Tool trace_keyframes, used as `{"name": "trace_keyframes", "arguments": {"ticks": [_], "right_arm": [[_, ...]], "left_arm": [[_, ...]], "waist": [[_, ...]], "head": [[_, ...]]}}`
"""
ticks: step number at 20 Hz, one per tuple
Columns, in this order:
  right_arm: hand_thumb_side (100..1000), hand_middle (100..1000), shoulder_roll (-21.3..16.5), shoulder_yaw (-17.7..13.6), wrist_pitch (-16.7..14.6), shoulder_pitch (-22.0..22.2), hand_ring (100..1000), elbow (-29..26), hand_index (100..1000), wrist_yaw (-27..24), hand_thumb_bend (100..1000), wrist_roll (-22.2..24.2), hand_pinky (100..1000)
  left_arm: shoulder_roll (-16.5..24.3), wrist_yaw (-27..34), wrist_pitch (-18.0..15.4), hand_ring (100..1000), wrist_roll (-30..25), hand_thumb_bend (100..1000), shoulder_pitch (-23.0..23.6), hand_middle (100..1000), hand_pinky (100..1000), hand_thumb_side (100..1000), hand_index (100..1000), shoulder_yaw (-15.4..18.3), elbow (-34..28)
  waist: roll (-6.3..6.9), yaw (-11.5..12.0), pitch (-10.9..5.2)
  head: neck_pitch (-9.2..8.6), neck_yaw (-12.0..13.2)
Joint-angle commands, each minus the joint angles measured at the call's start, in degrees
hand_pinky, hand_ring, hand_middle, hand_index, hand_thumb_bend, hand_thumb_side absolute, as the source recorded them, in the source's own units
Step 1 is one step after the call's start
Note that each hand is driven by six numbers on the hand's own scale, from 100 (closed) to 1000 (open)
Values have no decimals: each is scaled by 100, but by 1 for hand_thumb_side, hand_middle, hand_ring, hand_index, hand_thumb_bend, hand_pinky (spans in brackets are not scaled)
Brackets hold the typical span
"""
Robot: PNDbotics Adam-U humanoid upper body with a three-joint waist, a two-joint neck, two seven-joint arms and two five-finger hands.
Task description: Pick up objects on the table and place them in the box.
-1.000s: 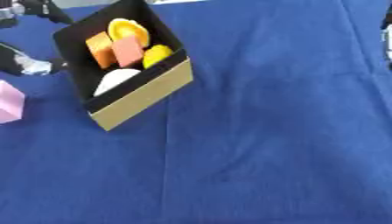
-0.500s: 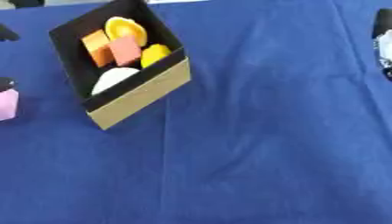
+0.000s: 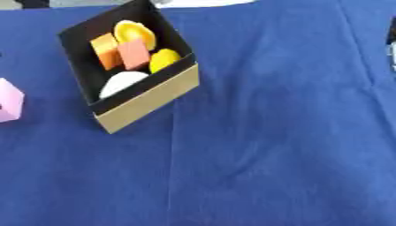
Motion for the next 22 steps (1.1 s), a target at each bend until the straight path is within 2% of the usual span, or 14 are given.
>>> {"name": "trace_keyframes", "arguments": {"ticks": [1, 11, 16, 22], "right_arm": [[294, 686, -87, -91, 9, -21, 709, -87, 771, 39, 236, -48, 766], [299, 679, -46, -99, 42, -33, 700, -87, 767, 24, 231, -169, 760], [303, 674, -9, -99, 86, -30, 694, -87, 764, 19, 228, -240, 757], [308, 669, 31, -81, 126, -46, 689, -87, 760, 2, 223, -308, 753]], "left_arm": [[151, -103, -2, 851, 149, 539, -141, 828, 862, 388, 906, 167, 272], [7, -180, -215, 868, -47, 602, -410, 841, 871, 371, 905, 131, 934], [-38, -194, -375, 873, -186, 631, -497, 839, 872, 319, 898, 113, 1075], [-109, -269, -511, 875, -263, 620, -604, 839, 873, 264, 891, 69, 1188]], "waist": [[0, -6, -117], [29, -40, -23], [46, -62, 38], [49, -66, 124]], "head": [[-90, 88], [-170, 145], [-213, 133], [-260, 134]]}}
